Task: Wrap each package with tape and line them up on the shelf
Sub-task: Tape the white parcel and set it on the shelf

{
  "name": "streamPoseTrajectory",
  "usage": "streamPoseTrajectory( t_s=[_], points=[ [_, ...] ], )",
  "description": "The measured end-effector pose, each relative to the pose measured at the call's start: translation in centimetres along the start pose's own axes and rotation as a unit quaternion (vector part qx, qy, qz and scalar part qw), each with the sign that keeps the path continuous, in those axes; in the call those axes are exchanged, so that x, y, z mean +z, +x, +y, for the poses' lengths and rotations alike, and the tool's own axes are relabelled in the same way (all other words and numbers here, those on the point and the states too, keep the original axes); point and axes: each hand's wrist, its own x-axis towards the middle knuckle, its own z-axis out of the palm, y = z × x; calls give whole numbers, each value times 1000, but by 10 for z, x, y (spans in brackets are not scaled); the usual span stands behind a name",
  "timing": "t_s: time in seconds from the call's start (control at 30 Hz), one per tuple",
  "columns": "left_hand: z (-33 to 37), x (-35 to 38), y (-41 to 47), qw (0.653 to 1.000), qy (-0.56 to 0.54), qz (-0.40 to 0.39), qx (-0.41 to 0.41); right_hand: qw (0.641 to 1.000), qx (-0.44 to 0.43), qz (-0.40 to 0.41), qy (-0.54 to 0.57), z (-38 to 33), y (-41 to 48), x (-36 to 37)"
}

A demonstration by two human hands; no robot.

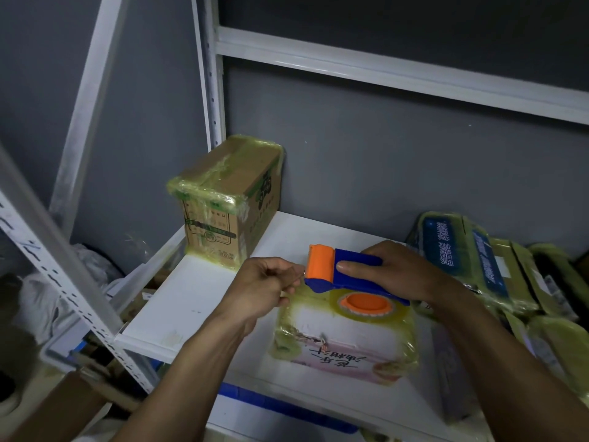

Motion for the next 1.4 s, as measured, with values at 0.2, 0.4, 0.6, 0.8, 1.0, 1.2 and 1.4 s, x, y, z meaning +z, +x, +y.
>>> streamPoseTrajectory(
  t_s=[0.2, 0.4, 0.6, 0.8, 1.0, 1.2, 1.4],
  points=[
    [0, -25, 5, 999, 6, 33, -17, 998, 26, -5, -56, -14, 2, -7],
    [-13, -50, 13, 996, -3, 65, -65, 988, 58, 6, -145, -21, 9, -13],
    [-33, -53, 15, 993, -8, 88, -72, 976, 74, -16, -206, -27, 18, -8],
    [-46, -57, 17, 991, -25, 101, -83, 968, 90, -34, -231, -28, 26, 3],
    [-62, -49, 19, 988, -30, 110, -99, 949, 117, -48, -289, -29, 35, 15],
    [-80, -46, 24, 985, -54, 126, -104, 931, 132, -59, -335, -32, 47, 27],
    [-101, -38, 26, 984, -32, 150, -95, 930, 121, -20, -346, -31, 50, 32]
  ],
)
